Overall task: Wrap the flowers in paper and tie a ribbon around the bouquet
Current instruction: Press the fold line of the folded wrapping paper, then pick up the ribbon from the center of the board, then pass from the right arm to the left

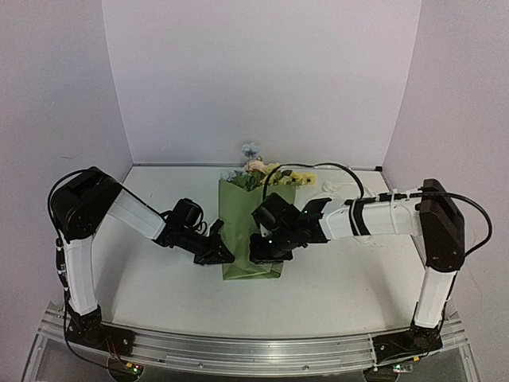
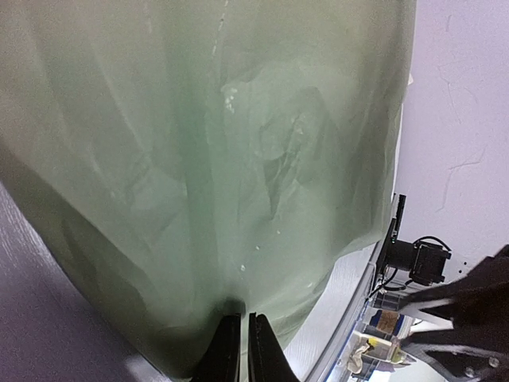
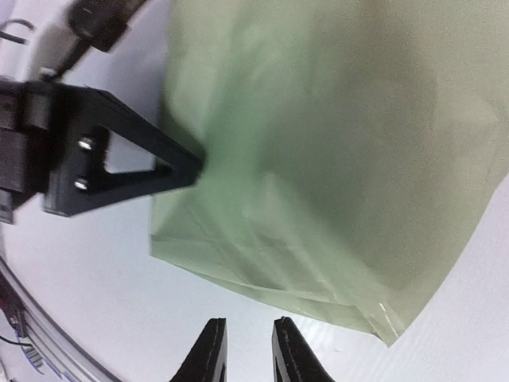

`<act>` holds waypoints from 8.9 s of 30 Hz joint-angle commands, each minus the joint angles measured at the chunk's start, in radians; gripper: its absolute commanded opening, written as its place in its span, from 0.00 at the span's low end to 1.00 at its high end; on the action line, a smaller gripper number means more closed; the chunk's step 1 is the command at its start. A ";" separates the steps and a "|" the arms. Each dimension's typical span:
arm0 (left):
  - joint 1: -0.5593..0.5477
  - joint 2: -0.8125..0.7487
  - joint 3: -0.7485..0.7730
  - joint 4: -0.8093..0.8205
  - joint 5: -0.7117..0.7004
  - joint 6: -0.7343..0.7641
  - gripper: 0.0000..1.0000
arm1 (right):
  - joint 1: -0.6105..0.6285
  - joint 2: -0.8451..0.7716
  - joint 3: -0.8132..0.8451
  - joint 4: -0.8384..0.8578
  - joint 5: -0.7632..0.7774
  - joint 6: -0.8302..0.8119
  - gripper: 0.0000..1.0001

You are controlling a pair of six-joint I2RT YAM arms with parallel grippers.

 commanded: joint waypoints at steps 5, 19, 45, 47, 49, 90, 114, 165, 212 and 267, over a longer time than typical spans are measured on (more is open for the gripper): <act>0.003 0.012 0.014 -0.058 -0.025 0.027 0.07 | 0.018 0.134 0.113 -0.107 0.138 -0.064 0.24; 0.003 -0.010 0.006 -0.031 -0.016 -0.007 0.10 | 0.049 0.233 0.138 -0.195 0.222 -0.082 0.29; 0.183 0.213 0.297 -0.049 0.043 -0.044 0.13 | 0.055 0.237 0.096 -0.243 0.169 -0.112 0.29; 0.201 0.240 0.332 -0.055 0.051 -0.047 0.13 | 0.055 0.237 0.096 -0.242 0.163 -0.113 0.29; 0.219 0.263 0.378 -0.065 0.057 -0.048 0.13 | 0.055 0.238 0.094 -0.243 0.158 -0.114 0.28; 0.433 0.528 1.068 -0.115 0.132 -0.191 0.19 | 0.028 0.117 0.116 -0.244 0.121 -0.081 0.29; 0.246 -0.228 0.146 0.131 -0.158 -0.180 0.28 | -0.234 -0.363 -0.134 -0.126 0.177 0.133 0.48; 0.216 -0.379 0.078 0.026 -0.256 -0.100 0.45 | -0.617 -0.400 -0.484 0.012 0.356 0.498 0.91; 0.211 -0.459 -0.037 0.124 -0.163 -0.239 0.46 | -0.745 -0.207 -0.375 0.050 0.253 0.399 0.00; -0.230 0.034 0.104 1.040 -0.266 -1.199 0.45 | 0.012 -0.630 -0.130 -0.065 0.447 0.182 0.00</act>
